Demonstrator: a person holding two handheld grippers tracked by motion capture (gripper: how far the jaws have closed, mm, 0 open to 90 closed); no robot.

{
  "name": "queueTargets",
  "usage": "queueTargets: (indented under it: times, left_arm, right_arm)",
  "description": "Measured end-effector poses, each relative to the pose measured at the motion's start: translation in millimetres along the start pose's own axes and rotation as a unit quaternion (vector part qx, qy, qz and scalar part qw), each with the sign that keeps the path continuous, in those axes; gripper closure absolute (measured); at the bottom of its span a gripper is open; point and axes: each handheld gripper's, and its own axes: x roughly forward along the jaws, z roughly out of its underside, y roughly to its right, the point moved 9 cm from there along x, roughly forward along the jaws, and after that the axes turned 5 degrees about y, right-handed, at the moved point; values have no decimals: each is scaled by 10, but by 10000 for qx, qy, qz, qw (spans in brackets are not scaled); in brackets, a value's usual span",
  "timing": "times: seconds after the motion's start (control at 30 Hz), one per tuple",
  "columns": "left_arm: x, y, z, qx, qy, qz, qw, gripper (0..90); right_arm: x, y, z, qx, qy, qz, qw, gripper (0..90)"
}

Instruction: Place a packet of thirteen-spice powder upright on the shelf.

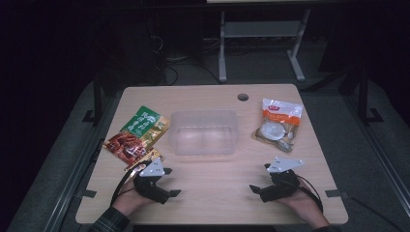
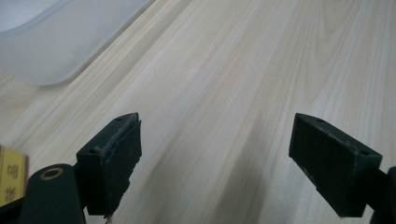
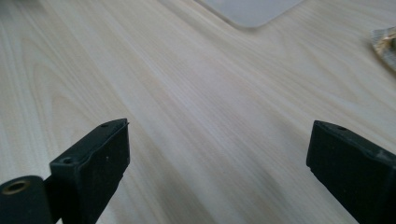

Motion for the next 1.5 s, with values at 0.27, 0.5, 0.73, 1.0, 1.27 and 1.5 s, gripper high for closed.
queueTargets:
  times: [0.27,0.5,0.73,1.0,1.27,1.5]
  left_arm:
    - [-96,-96,-22,-210,-68,-160,9996,214]
    - [-277,-264,-94,-418,57,-406,9983,374]
    - [-452,-534,-129,-703,180,-770,9944,629]
    - [-556,-785,-105,-876,174,-982,9912,845]
    - [-594,-1058,-86,-946,161,-1329,9865,898]
    - [-522,-1259,4,-1091,74,-1467,9831,899]
  right_arm:
    - [28,-35,-8,-33,-19,-75,10000,63]
    - [-9,-76,-42,-31,59,-256,9997,130]
    - [-1,-54,-26,4,0,-210,9998,132]
    - [-4,-60,0,33,-37,-207,9998,132]
    - [-30,-38,26,10,-42,-134,9999,134]
    - [-46,-51,6,-11,-2,-132,9999,134]
